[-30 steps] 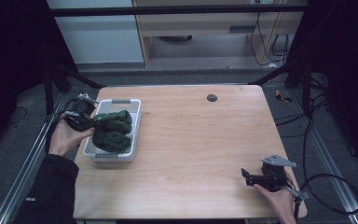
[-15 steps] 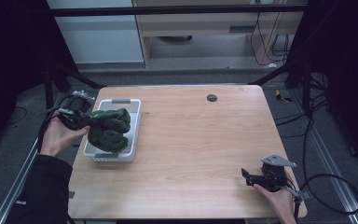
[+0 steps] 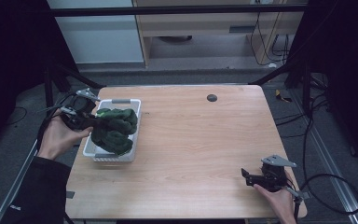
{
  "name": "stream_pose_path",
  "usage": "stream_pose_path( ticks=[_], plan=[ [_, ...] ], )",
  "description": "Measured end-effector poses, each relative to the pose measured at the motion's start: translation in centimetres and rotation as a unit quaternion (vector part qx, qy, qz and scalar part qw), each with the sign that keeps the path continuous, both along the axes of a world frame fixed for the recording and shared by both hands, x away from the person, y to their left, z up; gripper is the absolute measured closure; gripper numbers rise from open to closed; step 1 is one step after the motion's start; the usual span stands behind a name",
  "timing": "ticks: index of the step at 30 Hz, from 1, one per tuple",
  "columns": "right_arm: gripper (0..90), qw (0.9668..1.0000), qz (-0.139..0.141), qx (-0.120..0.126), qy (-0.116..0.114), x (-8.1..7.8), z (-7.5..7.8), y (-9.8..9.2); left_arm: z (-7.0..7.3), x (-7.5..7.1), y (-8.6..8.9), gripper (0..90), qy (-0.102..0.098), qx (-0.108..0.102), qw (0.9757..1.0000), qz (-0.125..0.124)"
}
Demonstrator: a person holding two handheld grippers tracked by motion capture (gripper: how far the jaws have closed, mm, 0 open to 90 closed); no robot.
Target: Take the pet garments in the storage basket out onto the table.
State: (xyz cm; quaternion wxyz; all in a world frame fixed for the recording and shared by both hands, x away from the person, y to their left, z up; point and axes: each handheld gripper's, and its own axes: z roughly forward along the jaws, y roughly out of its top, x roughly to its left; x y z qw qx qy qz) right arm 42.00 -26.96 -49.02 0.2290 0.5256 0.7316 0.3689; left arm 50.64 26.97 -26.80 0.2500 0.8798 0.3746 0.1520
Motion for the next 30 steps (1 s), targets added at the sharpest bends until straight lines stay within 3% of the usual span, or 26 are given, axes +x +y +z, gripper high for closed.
stream_pose_path(
  ticks=[16, 30],
  plan=[
    [6.4, 1.0000, -0.001, 0.003, -0.001, 0.0, 0.1, 0.0, 0.6, -0.8, -3.9, 85.6, -0.001, 0.013, 0.9985, -0.054],
    [6.3, 1.0000, 0.002, -0.003, -0.009, 0.0, 0.1, -0.1, 0.3, -0.8, -7.9, 85.6, 0.005, 0.025, 0.9946, -0.100]
  ],
)
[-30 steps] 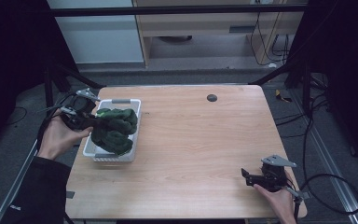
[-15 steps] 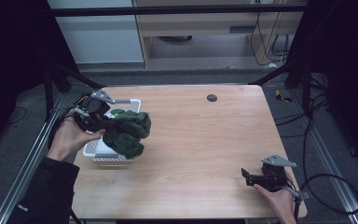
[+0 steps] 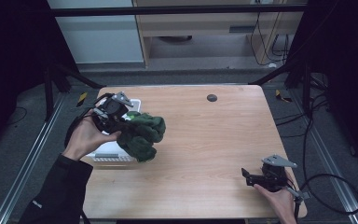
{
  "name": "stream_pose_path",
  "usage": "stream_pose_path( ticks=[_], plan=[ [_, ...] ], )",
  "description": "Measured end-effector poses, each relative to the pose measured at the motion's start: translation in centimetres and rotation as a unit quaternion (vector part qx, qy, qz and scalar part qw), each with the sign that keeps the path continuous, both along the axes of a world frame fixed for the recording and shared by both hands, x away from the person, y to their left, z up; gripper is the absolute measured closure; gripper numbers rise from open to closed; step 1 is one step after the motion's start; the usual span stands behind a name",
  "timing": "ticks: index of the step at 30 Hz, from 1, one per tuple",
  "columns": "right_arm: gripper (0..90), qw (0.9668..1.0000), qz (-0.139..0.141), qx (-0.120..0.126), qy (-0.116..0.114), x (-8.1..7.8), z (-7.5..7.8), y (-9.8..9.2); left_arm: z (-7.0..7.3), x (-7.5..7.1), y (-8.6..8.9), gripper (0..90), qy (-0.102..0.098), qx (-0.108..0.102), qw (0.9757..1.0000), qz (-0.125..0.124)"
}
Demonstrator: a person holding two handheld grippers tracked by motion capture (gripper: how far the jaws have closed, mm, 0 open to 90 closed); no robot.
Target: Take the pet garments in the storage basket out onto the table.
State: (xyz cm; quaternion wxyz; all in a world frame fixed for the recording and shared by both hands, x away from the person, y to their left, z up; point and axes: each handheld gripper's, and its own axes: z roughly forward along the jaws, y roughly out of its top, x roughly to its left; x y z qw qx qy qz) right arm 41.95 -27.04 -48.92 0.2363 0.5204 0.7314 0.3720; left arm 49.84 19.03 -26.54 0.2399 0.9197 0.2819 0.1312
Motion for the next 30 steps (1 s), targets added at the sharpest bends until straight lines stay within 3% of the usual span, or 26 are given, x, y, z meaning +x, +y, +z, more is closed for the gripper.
stream_pose_path(
  ticks=[15, 30],
  plan=[
    [6.3, 1.0000, -0.005, -0.004, -0.008, -0.1, 0.1, 0.0, -1.3, 0.1, -4.0, 85.6, 0.010, 0.009, 0.9992, -0.039],
    [6.3, 0.9999, -0.008, -0.004, -0.011, -0.1, 0.1, -0.2, -2.2, 0.3, -6.9, 85.5, 0.016, 0.019, 0.9975, -0.066]
  ],
)
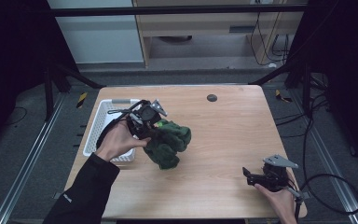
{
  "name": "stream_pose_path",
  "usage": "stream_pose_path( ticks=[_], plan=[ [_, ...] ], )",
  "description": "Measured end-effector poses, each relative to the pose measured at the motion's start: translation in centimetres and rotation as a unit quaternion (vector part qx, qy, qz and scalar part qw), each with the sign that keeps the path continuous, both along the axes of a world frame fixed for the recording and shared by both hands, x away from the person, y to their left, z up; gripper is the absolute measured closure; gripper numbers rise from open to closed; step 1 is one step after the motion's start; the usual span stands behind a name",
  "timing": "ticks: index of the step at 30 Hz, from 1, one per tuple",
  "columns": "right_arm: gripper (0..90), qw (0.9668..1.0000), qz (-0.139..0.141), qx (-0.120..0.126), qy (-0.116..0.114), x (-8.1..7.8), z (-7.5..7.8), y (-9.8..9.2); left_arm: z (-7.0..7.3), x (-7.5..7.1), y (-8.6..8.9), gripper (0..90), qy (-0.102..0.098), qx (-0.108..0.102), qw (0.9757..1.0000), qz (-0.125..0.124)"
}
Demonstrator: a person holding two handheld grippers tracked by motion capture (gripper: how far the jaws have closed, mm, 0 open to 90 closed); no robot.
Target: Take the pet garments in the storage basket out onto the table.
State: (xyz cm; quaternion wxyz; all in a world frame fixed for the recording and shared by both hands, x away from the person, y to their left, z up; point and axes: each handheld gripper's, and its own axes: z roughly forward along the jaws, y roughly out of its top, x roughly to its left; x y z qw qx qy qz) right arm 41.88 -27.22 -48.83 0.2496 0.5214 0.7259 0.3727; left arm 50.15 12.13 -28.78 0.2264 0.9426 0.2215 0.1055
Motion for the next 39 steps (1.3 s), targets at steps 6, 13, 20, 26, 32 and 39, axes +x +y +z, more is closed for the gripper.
stream_pose_path(
  ticks=[6, 13, 20, 26, 32, 39],
  plan=[
    [6.3, 1.0000, 0.000, 0.000, -0.001, 0.0, 0.0, 0.0, -1.2, 0.2, -1.6, 85.5, 0.012, 0.013, 0.9997, -0.015],
    [6.3, 1.0000, 0.001, -0.001, -0.001, 0.0, 0.0, 0.0, -2.2, 0.3, -2.9, 85.4, 0.018, 0.019, 0.9994, -0.023],
    [6.3, 1.0000, 0.001, -0.001, -0.002, 0.0, 0.1, 0.0, -3.5, 0.3, -4.4, 85.4, 0.027, 0.020, 0.9988, -0.034],
    [6.3, 1.0000, 0.001, -0.001, -0.003, 0.0, 0.1, 0.0, -4.8, 0.4, -5.6, 85.2, 0.038, 0.022, 0.9982, -0.041],
    [6.4, 1.0000, 0.002, -0.002, -0.002, -0.1, 0.1, 0.0, -6.5, 0.3, -6.6, 84.6, 0.046, 0.030, 0.9972, -0.052],
    [6.4, 1.0000, 0.004, -0.004, -0.003, 0.0, 0.0, 0.0, -8.1, 0.3, -7.2, 79.4, 0.054, 0.031, 0.9964, -0.058]
  ],
)
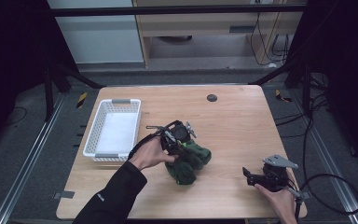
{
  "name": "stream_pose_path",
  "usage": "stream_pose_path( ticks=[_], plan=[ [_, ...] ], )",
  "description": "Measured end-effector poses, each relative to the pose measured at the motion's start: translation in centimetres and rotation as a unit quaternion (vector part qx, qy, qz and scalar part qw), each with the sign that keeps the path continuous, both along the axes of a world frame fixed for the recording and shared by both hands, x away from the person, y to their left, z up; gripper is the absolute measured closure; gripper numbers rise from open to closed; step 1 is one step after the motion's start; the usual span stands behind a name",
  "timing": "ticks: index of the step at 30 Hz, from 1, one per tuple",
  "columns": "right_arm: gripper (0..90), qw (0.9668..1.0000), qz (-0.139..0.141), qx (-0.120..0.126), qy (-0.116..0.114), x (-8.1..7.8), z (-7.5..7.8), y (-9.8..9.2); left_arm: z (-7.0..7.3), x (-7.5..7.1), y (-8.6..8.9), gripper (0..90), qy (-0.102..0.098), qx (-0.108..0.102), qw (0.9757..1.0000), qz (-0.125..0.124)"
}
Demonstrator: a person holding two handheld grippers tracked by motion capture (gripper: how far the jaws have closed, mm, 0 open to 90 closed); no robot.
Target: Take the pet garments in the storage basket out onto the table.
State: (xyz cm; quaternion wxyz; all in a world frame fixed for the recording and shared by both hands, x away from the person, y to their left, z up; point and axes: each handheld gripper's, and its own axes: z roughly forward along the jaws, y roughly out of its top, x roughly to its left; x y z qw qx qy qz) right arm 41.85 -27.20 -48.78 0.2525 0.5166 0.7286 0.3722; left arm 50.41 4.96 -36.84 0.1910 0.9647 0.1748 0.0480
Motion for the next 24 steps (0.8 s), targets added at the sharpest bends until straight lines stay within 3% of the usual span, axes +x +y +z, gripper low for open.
stream_pose_path(
  ticks=[6, 7, 11, 12, 16, 24],
  plan=[
    [6.4, 1.0000, 0.000, 0.000, 0.000, 0.0, 0.0, 0.0, -0.7, 0.0, -0.1, 70.7, 0.004, -0.001, 1.0000, -0.003],
    [6.4, 1.0000, -0.002, 0.004, 0.003, 0.0, 0.0, 0.0, -0.8, 0.0, -0.1, 64.4, 0.004, -0.003, 1.0000, -0.001],
    [6.4, 1.0000, -0.002, 0.004, 0.004, 0.0, 0.0, 0.0, -1.1, -0.2, -0.1, 57.5, 0.004, -0.008, 1.0000, -0.001],
    [6.4, 1.0000, 0.001, 0.000, 0.001, 0.0, 0.0, 0.0, -1.1, -0.2, 0.0, 49.1, 0.002, -0.012, 0.9999, 0.003],
    [6.4, 1.0000, 0.001, -0.002, 0.001, 0.0, -0.1, 0.0, -1.0, -0.5, 0.0, 37.2, -0.006, -0.016, 0.9998, 0.005],
    [6.3, 1.0000, -0.002, 0.000, 0.001, 0.0, 0.0, -0.1, 0.3, -1.3, 0.8, 27.6, -0.031, -0.044, 0.9985, 0.002]
  ],
)
